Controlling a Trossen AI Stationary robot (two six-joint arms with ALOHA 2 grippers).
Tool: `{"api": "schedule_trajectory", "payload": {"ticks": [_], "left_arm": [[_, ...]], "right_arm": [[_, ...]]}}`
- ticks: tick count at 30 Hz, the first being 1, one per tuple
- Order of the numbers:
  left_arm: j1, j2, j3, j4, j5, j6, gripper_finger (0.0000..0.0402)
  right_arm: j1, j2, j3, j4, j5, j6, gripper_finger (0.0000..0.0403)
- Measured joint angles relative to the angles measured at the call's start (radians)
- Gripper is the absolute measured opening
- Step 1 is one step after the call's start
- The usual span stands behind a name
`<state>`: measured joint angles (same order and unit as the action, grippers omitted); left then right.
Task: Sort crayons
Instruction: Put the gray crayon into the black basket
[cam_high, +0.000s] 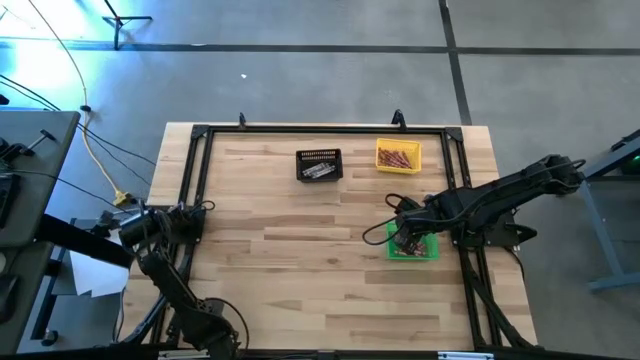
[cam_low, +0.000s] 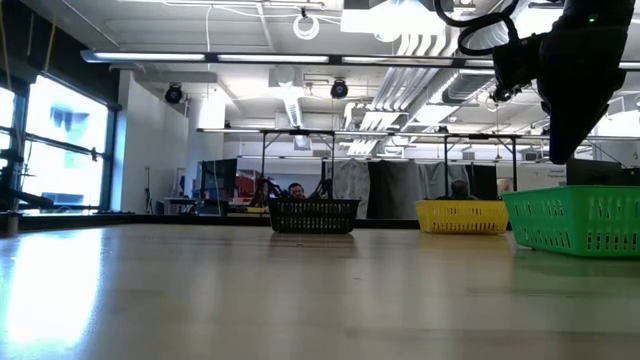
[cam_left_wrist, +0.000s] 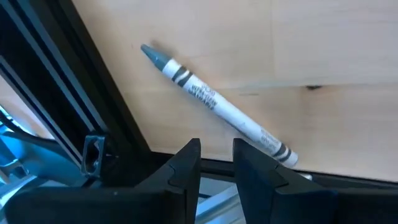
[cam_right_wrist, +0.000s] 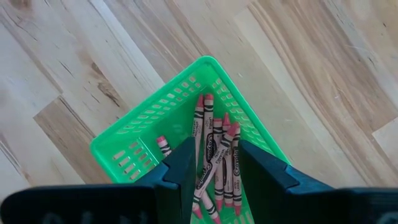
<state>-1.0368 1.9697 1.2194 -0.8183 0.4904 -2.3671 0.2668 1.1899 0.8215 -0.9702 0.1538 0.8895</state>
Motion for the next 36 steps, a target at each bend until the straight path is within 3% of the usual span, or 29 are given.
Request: {"api": "schedule_trajectory", "payload": {"ticks": [18, 36], "left_arm": [[-0.007, -0.002, 0.000, -0.028, -0.082, 0.022, 0.0081], [0.034, -0.006, 0.002, -0.072, -0.307, 0.123, 0.0081]], "right_arm": [[0.000, 0.000, 0.000, 0.004, 0.000, 0.000, 0.0106], [0.000, 0.000, 0.000, 0.004, 0.000, 0.000, 0.0106]]}}
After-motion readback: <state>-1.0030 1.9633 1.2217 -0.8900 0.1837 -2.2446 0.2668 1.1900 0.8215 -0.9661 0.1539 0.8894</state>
